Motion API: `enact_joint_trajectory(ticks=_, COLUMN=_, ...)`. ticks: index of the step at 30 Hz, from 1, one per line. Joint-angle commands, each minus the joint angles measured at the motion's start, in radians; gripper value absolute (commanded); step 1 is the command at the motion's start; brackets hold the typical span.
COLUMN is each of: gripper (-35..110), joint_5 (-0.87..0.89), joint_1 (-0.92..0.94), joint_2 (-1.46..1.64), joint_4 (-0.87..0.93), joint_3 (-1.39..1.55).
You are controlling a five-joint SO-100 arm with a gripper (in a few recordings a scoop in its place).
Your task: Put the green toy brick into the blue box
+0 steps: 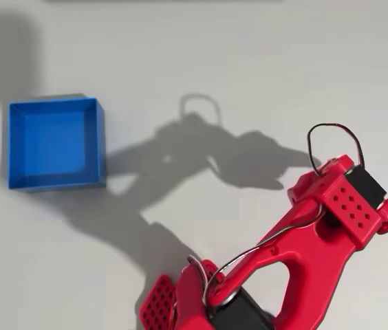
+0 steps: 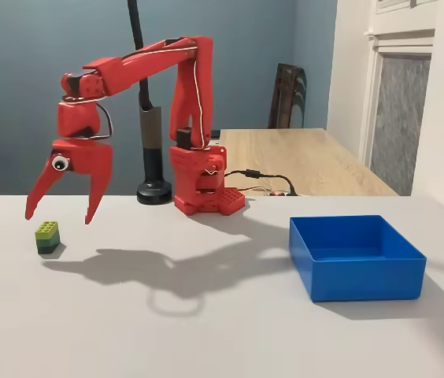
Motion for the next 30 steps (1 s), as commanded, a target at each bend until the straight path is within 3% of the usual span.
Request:
enact_joint_trajectory(ticks=1, gripper=34, joint_5=0.008, joint_1=0.034, joint_2=-0.008, joint_4=-0.017, joint_3=-0.069)
enact_joint_trajectory(ticks=18, gripper=31, joint_5=0.012, joint_1=0.081, joint_2=-0.143, joint_4=-0.144, joint_3=-0.083)
enact_joint_trajectory(ticks=30, gripper=17, joint_5=0.012, joint_1=0.083, joint_2=-0.144, joint_4=-0.299, joint_3=0.061)
